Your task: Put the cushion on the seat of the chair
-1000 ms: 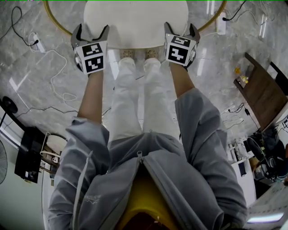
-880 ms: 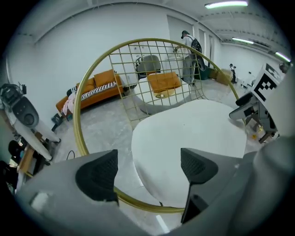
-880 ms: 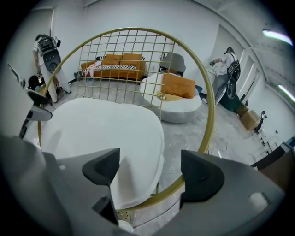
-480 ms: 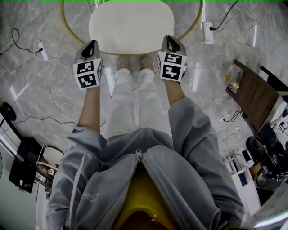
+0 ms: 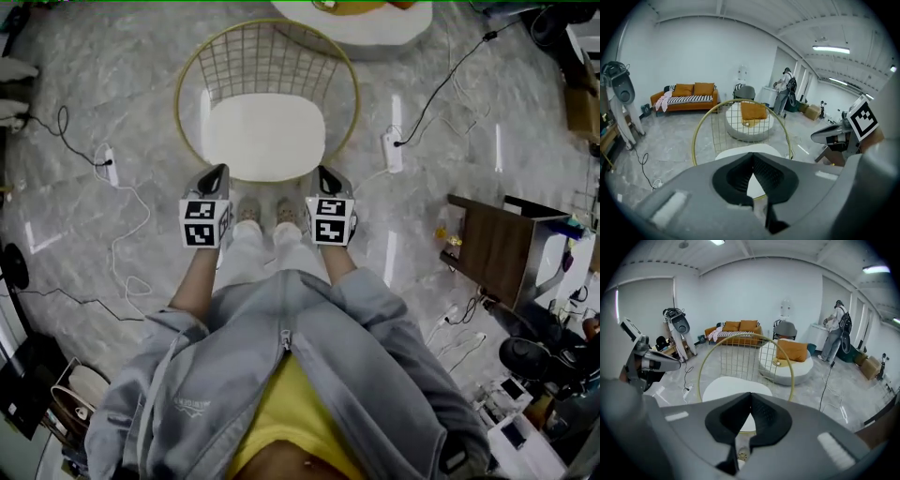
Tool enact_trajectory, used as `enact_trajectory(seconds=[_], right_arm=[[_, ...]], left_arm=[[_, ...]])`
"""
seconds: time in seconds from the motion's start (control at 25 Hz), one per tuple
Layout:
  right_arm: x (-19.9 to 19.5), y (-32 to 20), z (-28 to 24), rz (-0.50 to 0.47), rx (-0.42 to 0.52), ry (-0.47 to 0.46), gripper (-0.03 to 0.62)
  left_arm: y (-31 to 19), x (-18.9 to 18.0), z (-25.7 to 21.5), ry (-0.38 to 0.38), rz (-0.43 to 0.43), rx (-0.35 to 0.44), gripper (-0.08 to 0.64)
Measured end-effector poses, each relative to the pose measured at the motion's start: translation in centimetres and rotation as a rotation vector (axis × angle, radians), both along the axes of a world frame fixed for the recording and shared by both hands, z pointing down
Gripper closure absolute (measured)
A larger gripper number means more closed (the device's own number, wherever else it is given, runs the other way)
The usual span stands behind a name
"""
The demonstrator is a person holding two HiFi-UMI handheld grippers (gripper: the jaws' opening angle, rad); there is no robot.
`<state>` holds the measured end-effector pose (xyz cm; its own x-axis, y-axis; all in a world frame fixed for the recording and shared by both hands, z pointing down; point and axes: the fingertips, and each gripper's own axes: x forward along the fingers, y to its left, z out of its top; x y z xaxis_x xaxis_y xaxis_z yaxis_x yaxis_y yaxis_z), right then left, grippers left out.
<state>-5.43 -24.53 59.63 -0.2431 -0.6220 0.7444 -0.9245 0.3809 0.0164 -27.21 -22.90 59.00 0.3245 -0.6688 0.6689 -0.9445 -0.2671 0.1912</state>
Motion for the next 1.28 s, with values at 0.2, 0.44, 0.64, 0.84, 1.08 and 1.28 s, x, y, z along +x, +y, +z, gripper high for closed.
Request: enact_trajectory(seconds=[0.2, 0.44, 0.64, 0.84, 1.08, 1.28], right_arm=[[-0.1, -0.7, -7.6, -0.002, 0.132, -0.054, 0.592], [-0.9, -3.3, -18.4, 0.001, 0.35, -0.167, 0.592], [-1.7, -3.1, -26.9, -0.005, 0.517, -0.251, 0.592], [-1.7, -3.3, -34.0, -0.028, 0.683, -0.263, 0.592], [-2.2, -2.3, -39.9, -0.074, 0.825, -0.257, 0.592], [-2.5, -1.6, -41.4, -0.11, 0.869, -0.241, 0.592]], left_arm=[[-0.6, 0.6, -7.4, 0.001, -0.012, 0.131, 0.554], [-3.1, 1.1, -18.2, 0.013, -0.02, 0.37, 0.554], [-3.0, 1.5, -26.5, 0.041, -0.027, 0.531, 0.554], [-3.1, 1.8, -33.4, 0.017, -0.023, 0.687, 0.554], [-2.8, 2.8, -38.1, 0.012, -0.007, 0.778, 0.554], [-2.5, 3.5, -39.5, 0.011, 0.01, 0.808, 0.554]])
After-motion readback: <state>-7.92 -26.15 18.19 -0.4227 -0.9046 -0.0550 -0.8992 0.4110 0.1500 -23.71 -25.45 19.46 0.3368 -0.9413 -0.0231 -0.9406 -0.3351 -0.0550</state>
